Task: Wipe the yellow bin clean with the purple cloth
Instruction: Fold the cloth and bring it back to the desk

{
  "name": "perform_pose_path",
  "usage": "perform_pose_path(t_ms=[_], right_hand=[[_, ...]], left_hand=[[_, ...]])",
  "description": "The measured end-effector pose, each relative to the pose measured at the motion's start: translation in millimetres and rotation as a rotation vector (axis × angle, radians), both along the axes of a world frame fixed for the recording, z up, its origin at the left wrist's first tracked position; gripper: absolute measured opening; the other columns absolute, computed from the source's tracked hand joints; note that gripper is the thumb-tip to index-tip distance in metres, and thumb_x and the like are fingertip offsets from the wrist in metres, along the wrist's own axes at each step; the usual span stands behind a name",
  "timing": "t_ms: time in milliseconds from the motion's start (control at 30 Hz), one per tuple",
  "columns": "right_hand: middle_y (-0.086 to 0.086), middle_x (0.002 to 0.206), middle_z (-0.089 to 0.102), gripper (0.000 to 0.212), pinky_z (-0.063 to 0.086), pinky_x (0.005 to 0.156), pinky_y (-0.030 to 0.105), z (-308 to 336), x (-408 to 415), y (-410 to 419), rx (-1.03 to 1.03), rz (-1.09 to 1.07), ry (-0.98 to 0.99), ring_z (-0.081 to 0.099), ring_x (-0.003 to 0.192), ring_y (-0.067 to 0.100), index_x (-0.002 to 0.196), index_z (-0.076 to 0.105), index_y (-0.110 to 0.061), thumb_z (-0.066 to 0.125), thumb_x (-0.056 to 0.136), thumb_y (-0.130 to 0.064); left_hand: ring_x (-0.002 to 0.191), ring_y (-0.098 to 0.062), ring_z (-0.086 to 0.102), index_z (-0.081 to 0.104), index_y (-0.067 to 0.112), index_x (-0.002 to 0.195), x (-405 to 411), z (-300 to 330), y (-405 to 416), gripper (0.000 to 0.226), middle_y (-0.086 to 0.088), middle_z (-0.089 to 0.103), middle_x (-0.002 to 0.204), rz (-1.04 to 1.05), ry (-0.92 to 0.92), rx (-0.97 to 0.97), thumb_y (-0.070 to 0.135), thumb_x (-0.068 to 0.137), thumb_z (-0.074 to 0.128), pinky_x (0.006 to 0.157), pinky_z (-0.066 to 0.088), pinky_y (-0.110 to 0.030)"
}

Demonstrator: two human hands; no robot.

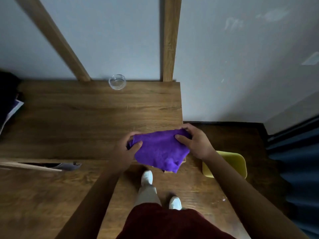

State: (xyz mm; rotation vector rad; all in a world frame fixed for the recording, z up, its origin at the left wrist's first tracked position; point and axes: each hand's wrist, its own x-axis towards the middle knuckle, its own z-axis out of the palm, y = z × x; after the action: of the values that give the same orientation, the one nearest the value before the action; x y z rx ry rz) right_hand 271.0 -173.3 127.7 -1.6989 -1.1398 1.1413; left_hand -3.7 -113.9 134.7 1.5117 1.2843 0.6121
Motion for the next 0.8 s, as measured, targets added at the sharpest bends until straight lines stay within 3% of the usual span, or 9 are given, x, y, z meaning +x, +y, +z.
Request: perform_pose_path(t_ms=[67, 267, 433, 533, 700, 800], right_hand=[[-0.004, 0.112, 0.075, 0.024, 0.058, 0.096, 0.043, -20.7, -1.6, 23.2, -0.055, -0.015, -0.031, 0.070, 0.107, 0.018, 0.115, 0.072, -0.028, 0.077, 0.093, -0.024], [-0.005, 0.107, 0.069, 0.020, 0.051, 0.078, 0.026, -66.3, -11.7, 88.5, -0.277, -0.067, -0.126, 0.066, 0.103, 0.018, 0.109, 0.066, -0.030, 0.074, 0.094, -0.021], [-0.010, 0.105, 0.065, 0.022, 0.054, 0.092, 0.035, -82.7, -16.3, 125.6, -0.356, -0.077, -0.221, 0.064, 0.105, 0.017, 0.112, 0.066, -0.028, 0.071, 0.096, -0.014], [-0.013, 0.104, 0.066, 0.026, 0.054, 0.095, 0.038, -95.7, -15.7, 140.0, -0.369, -0.090, -0.317, 0.064, 0.106, 0.016, 0.114, 0.069, -0.029, 0.073, 0.093, -0.014], [-0.014, 0.103, 0.064, 0.029, 0.051, 0.087, 0.031, -115.2, -19.2, 152.8, -0.406, -0.153, -0.375, 0.065, 0.106, 0.018, 0.119, 0.070, -0.030, 0.073, 0.092, -0.019], [-0.010, 0.114, 0.069, 0.031, 0.051, 0.085, 0.030, -124.2, -21.6, 157.3, -0.416, -0.172, -0.414, 0.066, 0.109, 0.019, 0.123, 0.069, -0.031, 0.070, 0.093, -0.019]], left_hand=[[0.095, 0.011, 0.063, 0.061, 0.049, 0.107, 1.5, -15.1, 21.6, 0.036, 0.022, 0.066, 0.109, -0.046, 0.036, 0.009, 0.014, 0.098, 0.065, 0.079, 0.048, -0.008], [0.089, 0.009, 0.061, 0.061, 0.041, 0.103, 5.6, -71.4, 92.5, 0.034, 0.013, 0.067, 0.102, -0.139, 0.182, -0.035, 0.009, 0.095, 0.068, 0.075, 0.041, -0.005], [0.094, -0.003, 0.060, 0.065, 0.020, 0.118, 9.6, -98.1, 135.6, 0.023, 0.006, 0.066, 0.109, -0.238, 0.289, -0.041, 0.012, 0.096, 0.068, 0.076, 0.038, 0.000], [0.101, -0.011, 0.062, 0.067, 0.015, 0.121, 13.2, -109.1, 153.0, 0.026, 0.003, 0.070, 0.111, -0.295, 0.345, 0.017, 0.016, 0.095, 0.069, 0.081, 0.036, -0.006], [0.112, -0.013, 0.064, 0.062, 0.014, 0.133, 21.4, -121.6, 168.7, 0.035, -0.001, 0.069, 0.125, -0.361, 0.393, 0.015, 0.019, 0.099, 0.066, 0.092, 0.040, -0.020], [0.113, -0.018, 0.067, 0.060, 0.015, 0.137, 19.6, -132.3, 174.9, 0.039, -0.002, 0.069, 0.129, -0.379, 0.394, 0.030, 0.019, 0.098, 0.066, 0.094, 0.044, -0.022]])
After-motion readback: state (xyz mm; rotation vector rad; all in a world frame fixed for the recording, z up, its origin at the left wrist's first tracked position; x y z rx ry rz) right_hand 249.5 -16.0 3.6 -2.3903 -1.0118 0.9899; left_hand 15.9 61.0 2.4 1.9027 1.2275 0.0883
